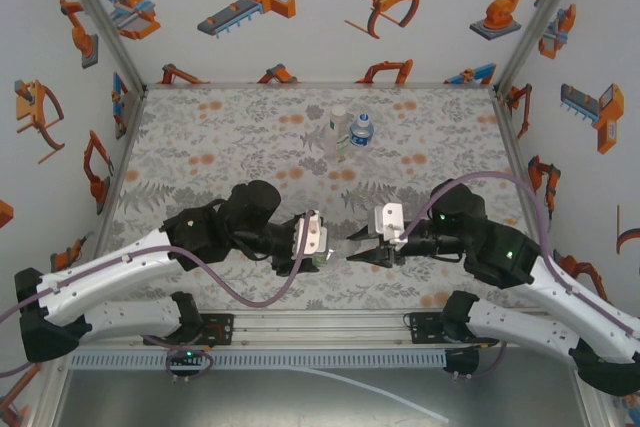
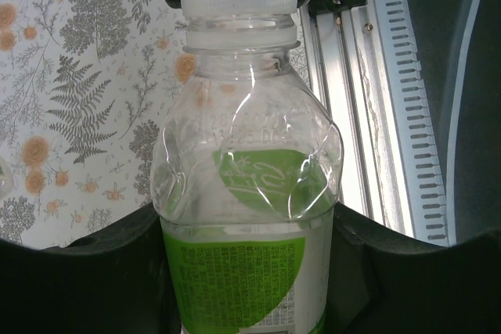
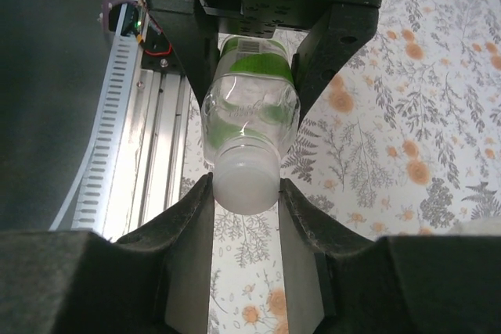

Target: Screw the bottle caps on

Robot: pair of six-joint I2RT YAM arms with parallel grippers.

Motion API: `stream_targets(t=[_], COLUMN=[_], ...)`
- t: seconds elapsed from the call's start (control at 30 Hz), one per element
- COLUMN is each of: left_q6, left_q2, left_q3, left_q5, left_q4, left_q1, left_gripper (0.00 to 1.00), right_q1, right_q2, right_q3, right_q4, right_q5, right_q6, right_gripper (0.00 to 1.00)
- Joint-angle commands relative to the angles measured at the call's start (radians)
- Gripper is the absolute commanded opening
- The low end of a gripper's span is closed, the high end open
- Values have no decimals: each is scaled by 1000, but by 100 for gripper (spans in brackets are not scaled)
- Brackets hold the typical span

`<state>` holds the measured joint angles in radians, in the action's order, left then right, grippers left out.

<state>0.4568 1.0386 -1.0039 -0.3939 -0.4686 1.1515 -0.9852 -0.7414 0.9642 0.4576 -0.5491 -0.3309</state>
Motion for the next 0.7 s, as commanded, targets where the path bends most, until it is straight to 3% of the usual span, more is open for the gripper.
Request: stream_targets(t=[0.0, 0.13, 0.2, 0.3, 0.43, 0.53, 0.6, 0.67], left_q6=[-10, -10, -10, -5, 3, 15, 17, 19], left_q2=[9, 23, 21, 20, 15, 15, 16, 15], left_q3=[-14, -12, 0, 12, 14, 17, 18, 18], left_q5=[-11, 18, 34, 54, 64, 70, 71, 68], left_q4=[34, 46, 60, 74, 85, 87, 88, 90], left_q1=[3, 4, 4, 3, 4, 3, 3, 3], left_gripper=[0, 0, 0, 0, 0, 0, 0, 0], right_q1=[-9, -10, -10, -10, -10, -10, -10, -10], right_q2=[18, 57, 80, 76, 48, 25, -1, -31], right_q3=[-43, -121, -158, -159, -156, -179, -144, -75], right_q4=[-103, -259, -313, -202, -78, -125, -108, -40], right_q5=[25, 150, 299, 493, 543, 516, 506, 514], right_q6=[211, 623, 916, 1313, 1713, 1844, 1827, 1735], right_gripper=[12, 2, 1, 0, 0, 0, 2, 11])
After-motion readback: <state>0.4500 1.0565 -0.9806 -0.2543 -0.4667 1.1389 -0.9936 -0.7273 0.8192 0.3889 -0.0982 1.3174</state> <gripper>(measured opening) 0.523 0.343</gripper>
